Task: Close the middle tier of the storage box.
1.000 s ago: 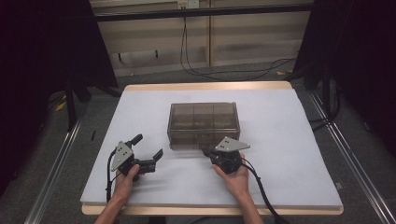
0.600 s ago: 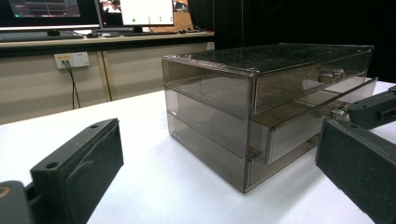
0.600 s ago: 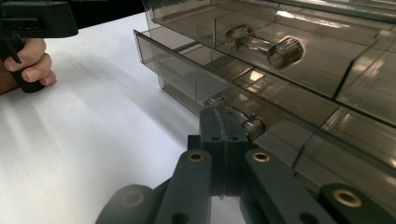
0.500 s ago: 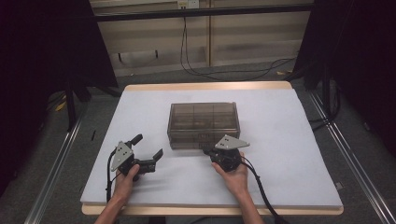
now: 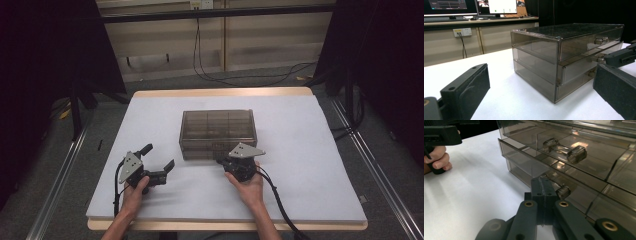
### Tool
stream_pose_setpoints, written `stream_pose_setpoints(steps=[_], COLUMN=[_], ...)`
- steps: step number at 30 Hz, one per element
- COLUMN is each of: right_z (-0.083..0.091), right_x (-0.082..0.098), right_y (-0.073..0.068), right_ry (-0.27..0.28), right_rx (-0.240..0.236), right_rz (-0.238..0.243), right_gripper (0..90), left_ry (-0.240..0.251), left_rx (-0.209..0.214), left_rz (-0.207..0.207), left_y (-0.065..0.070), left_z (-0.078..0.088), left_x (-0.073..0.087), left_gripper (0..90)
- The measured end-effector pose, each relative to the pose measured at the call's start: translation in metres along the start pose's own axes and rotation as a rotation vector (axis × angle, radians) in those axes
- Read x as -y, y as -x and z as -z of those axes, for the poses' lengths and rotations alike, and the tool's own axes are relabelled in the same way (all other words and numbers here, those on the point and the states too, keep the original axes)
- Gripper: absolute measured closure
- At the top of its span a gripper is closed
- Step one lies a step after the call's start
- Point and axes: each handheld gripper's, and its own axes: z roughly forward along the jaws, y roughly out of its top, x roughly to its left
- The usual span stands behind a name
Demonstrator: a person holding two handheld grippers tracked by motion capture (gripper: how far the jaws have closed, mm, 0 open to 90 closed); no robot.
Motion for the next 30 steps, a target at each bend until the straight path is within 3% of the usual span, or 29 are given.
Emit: stream_pose_setpoints(steps=[25,30], right_z=[-0.006,-0.0056], right_x=[-0.001,0.0011], right_y=[0.0042,0.0031], right_ry=[0.019,0.009], right_rx=[0.015,-0.006], right_rz=[-0.039,-0.03], right_gripper=[90.0,90.0], left_ry=[0.001,0.0], left_rx=[0.002,0.0], left_rz=[0.002,0.001], left_y=[0.0002,-0.0001], left_z=[-0.0001,0.0001], left_x=[0.0,0.0], left_gripper=[0.8,0.8])
